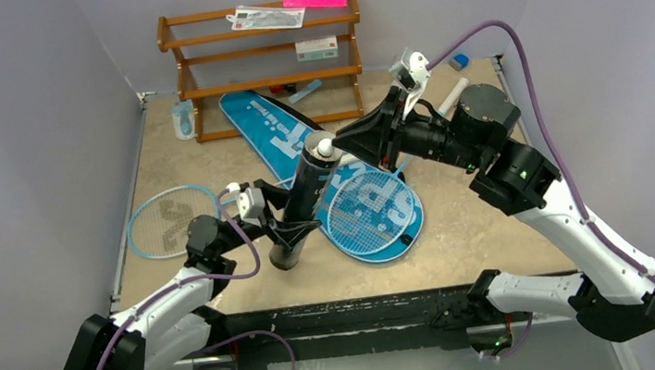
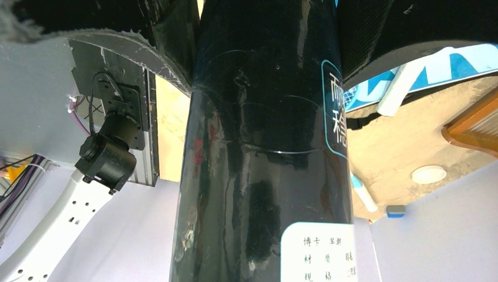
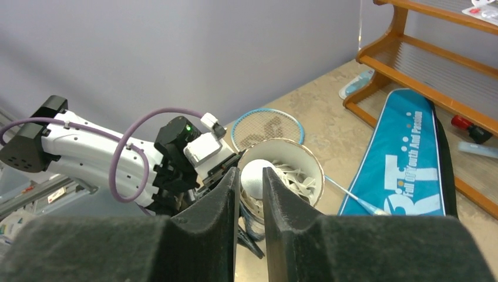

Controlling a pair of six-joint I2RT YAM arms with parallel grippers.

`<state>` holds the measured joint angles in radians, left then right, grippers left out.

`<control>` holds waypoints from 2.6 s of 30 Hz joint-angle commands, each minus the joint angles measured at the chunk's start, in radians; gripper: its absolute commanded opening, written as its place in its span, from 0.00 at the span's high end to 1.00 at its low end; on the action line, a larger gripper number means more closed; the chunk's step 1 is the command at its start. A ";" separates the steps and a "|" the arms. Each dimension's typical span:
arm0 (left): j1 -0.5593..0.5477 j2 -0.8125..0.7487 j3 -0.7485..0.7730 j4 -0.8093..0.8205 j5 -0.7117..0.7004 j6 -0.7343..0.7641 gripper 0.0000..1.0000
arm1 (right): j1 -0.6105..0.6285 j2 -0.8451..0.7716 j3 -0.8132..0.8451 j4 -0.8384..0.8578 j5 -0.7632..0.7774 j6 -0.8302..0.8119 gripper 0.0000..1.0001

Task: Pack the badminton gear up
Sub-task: Place the shuttlecock at the shuttle tube.

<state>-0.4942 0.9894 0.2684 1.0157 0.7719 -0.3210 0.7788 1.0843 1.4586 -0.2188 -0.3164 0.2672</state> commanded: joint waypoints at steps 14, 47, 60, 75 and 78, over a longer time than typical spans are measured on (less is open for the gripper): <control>-0.019 -0.012 0.023 0.054 -0.002 0.011 0.62 | 0.002 0.037 0.017 0.012 -0.069 -0.009 0.71; -0.036 -0.052 0.006 0.068 0.049 0.014 0.62 | 0.001 0.093 0.042 -0.090 0.030 -0.030 0.83; -0.035 -0.064 0.000 0.060 0.021 0.004 0.62 | 0.001 0.083 -0.026 -0.089 -0.043 -0.016 0.87; -0.037 -0.070 -0.013 0.046 0.016 0.003 0.62 | 0.001 0.067 0.021 -0.124 0.039 -0.019 0.64; -0.037 -0.083 -0.036 0.040 0.016 -0.002 0.62 | 0.001 0.071 0.094 -0.166 0.105 -0.038 0.63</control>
<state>-0.5270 0.9497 0.2474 0.9554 0.8028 -0.3225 0.7795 1.1664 1.4414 -0.3229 -0.3042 0.2504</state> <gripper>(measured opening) 0.644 0.365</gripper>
